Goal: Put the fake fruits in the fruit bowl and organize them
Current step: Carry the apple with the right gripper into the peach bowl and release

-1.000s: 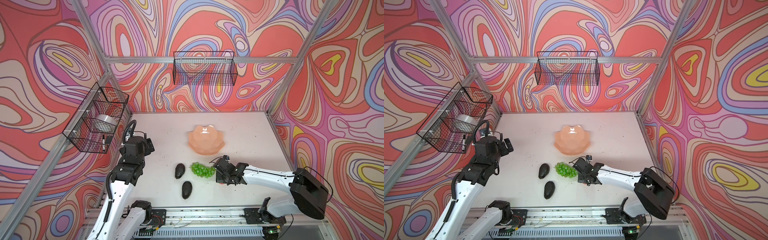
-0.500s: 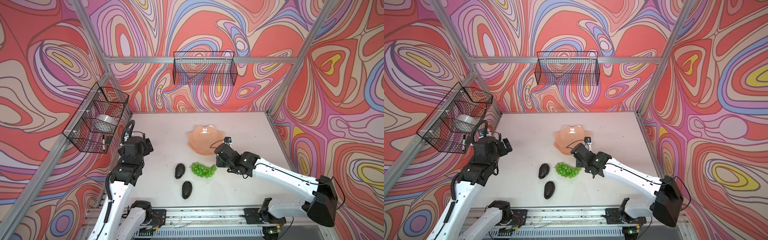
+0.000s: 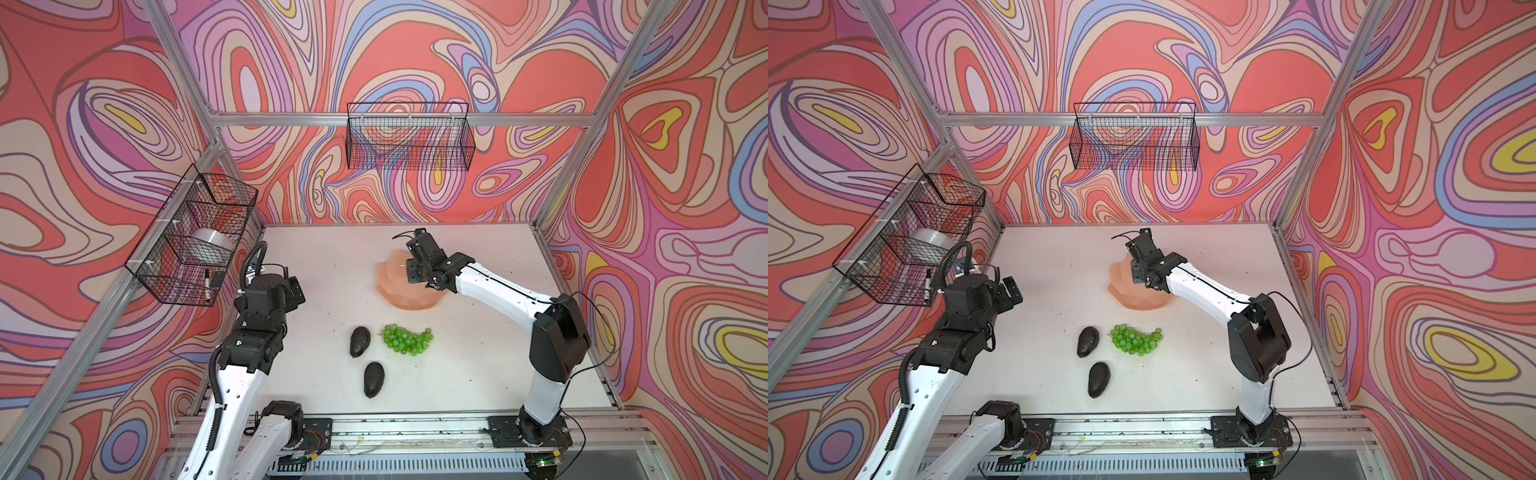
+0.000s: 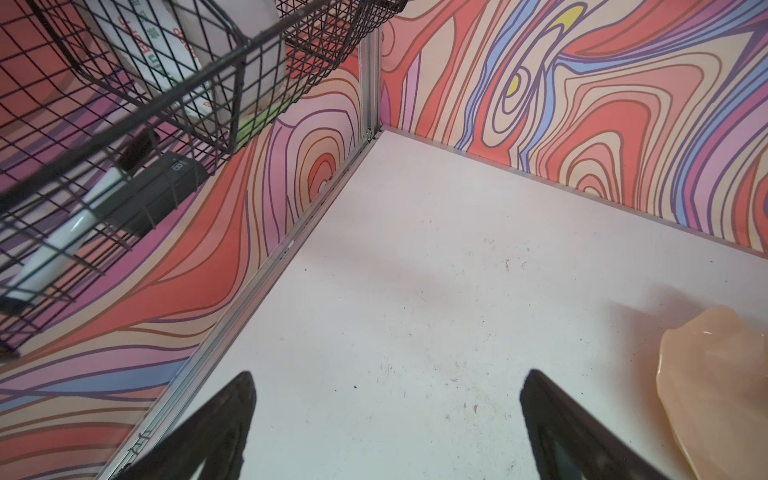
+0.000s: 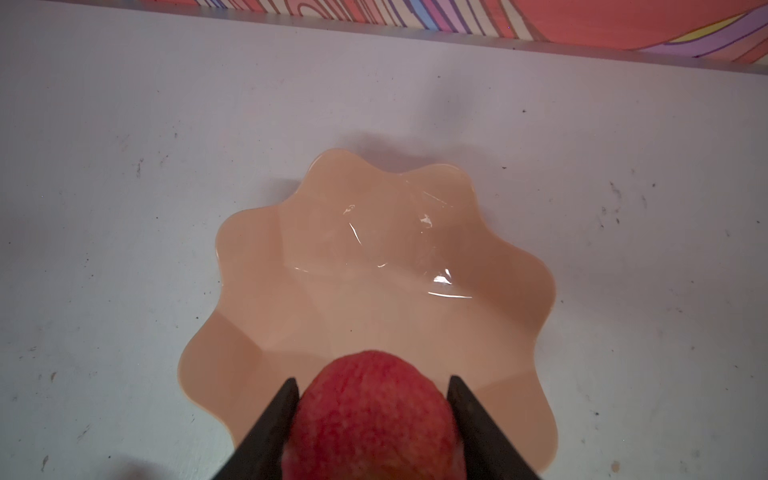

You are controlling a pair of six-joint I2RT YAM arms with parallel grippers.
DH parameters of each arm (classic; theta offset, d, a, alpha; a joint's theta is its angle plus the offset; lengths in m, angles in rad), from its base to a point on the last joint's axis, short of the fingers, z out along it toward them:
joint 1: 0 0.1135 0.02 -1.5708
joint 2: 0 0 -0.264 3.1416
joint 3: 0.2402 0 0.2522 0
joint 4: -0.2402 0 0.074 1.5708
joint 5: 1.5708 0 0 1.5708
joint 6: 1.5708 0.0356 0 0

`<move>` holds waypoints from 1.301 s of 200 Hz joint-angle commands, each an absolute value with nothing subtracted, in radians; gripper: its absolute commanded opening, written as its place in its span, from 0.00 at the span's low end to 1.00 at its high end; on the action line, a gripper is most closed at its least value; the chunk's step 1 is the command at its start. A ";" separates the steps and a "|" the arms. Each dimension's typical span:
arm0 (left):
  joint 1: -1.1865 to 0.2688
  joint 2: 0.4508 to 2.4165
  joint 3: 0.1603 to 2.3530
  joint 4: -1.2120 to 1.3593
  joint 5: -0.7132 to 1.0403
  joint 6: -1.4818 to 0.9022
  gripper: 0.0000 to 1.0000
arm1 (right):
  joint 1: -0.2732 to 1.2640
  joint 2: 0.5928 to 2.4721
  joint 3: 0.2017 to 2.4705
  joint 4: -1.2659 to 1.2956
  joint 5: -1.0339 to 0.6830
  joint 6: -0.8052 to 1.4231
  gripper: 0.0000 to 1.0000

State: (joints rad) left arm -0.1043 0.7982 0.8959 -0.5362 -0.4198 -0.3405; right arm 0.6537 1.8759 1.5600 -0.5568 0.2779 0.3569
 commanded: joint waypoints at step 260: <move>-0.092 0.850 0.979 -0.863 -0.044 -0.472 0.96 | 0.582 1.909 1.510 -0.354 0.183 0.404 0.93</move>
State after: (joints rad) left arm -0.0978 0.8330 0.9539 -0.6827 -0.2687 -0.3988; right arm 0.5854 2.0727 1.5639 -0.4454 0.1635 0.3653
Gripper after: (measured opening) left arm 0.989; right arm 0.917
